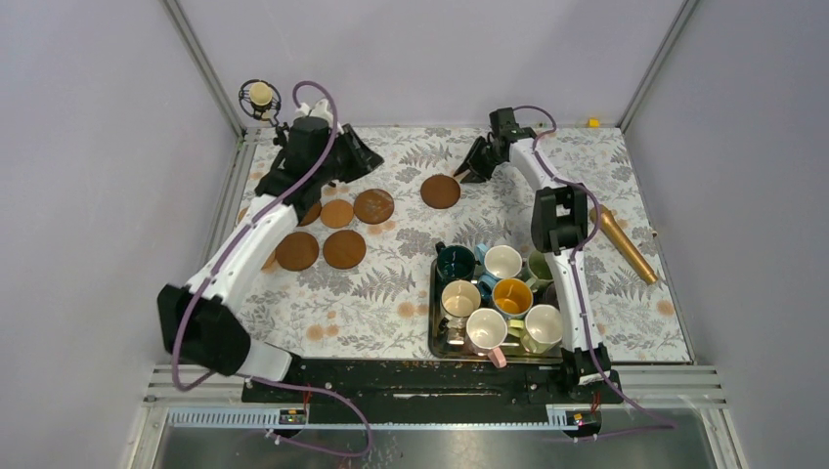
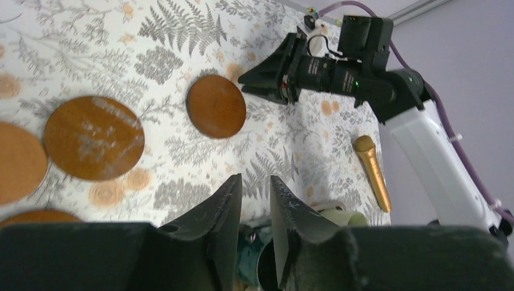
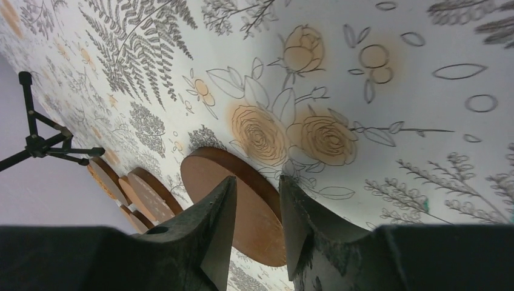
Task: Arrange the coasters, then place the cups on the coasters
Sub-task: Move the coaster to the center of the board.
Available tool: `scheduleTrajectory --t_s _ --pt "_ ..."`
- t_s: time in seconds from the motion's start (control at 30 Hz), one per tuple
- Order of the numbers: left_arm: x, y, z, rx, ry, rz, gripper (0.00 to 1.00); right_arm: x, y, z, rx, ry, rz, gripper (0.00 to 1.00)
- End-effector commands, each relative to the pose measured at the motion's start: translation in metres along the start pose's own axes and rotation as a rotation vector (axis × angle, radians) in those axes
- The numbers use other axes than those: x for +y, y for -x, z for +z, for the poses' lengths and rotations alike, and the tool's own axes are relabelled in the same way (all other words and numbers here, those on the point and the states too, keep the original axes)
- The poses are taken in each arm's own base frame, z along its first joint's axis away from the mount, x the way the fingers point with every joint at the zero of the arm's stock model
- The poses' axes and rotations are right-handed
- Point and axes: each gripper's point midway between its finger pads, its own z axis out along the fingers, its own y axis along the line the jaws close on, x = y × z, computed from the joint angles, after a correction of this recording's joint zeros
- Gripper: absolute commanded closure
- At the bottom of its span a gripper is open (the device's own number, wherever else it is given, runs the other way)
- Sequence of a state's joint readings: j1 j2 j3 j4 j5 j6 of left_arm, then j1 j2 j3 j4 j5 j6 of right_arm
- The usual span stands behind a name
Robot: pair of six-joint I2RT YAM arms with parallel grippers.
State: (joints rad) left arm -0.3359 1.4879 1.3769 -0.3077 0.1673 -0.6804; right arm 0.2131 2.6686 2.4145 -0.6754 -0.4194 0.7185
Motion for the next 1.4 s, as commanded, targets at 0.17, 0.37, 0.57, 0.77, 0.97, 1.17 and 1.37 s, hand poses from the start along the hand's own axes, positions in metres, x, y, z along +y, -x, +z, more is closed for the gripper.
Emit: scheduleTrajectory --t_s 0.17,0.37,0.57,0.77,0.97,1.17,1.37 --pt "-0.001 -0.01 -0.089 -0.059 -0.009 0.129 0.72 0.031 -0.048 0.008 0.086 0.016 -0.108 0.6" --pt "0.021 -0.017 -0.107 -0.087 0.064 0.166 0.7 0.021 -0.065 -0.001 0.122 -0.026 -0.179 0.6" --pt "0.028 -0.036 -0.087 0.015 0.047 0.115 0.7 0.012 -0.074 -0.009 0.162 -0.049 -0.241 0.6" --pt "0.031 -0.046 -0.082 0.067 0.035 0.141 0.67 0.022 -0.069 -0.011 0.151 -0.018 -0.232 0.58" --pt "0.016 -0.054 -0.091 0.116 -0.063 0.212 0.66 0.046 -0.054 0.004 0.117 0.089 -0.07 0.58" --pt "0.026 -0.068 -0.087 0.104 -0.084 0.25 0.65 0.055 -0.036 0.015 0.038 0.109 0.02 0.58" --pt "0.031 -0.071 -0.089 0.109 -0.079 0.279 0.66 0.058 -0.038 0.029 0.034 0.115 0.035 0.58"
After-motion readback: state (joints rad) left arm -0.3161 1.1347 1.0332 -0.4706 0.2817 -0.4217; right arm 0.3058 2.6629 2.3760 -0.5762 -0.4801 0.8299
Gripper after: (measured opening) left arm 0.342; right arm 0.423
